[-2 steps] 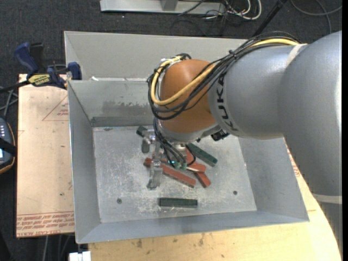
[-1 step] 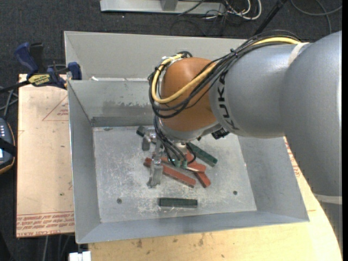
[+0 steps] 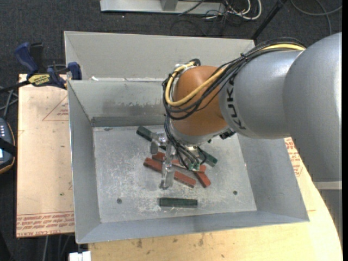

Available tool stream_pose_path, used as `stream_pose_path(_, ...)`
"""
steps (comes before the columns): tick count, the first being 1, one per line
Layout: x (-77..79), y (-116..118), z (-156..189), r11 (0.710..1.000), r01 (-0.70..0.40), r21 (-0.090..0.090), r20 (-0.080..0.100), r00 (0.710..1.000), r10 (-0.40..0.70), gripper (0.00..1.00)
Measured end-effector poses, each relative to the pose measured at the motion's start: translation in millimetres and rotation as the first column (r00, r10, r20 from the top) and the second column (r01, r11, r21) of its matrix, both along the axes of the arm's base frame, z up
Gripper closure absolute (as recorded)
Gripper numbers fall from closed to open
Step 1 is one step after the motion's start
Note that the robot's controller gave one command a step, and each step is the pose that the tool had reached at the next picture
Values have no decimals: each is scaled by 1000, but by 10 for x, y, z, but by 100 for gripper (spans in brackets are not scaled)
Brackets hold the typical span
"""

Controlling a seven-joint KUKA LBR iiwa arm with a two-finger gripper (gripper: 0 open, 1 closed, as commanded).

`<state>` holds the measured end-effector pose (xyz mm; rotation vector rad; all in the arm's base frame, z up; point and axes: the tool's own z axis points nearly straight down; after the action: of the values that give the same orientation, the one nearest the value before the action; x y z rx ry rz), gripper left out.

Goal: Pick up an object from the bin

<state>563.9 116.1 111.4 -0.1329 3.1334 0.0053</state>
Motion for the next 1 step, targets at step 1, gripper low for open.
stream_pose_path(1,15,-593,-393,1000,5,-2,-2,1000,-5,100)
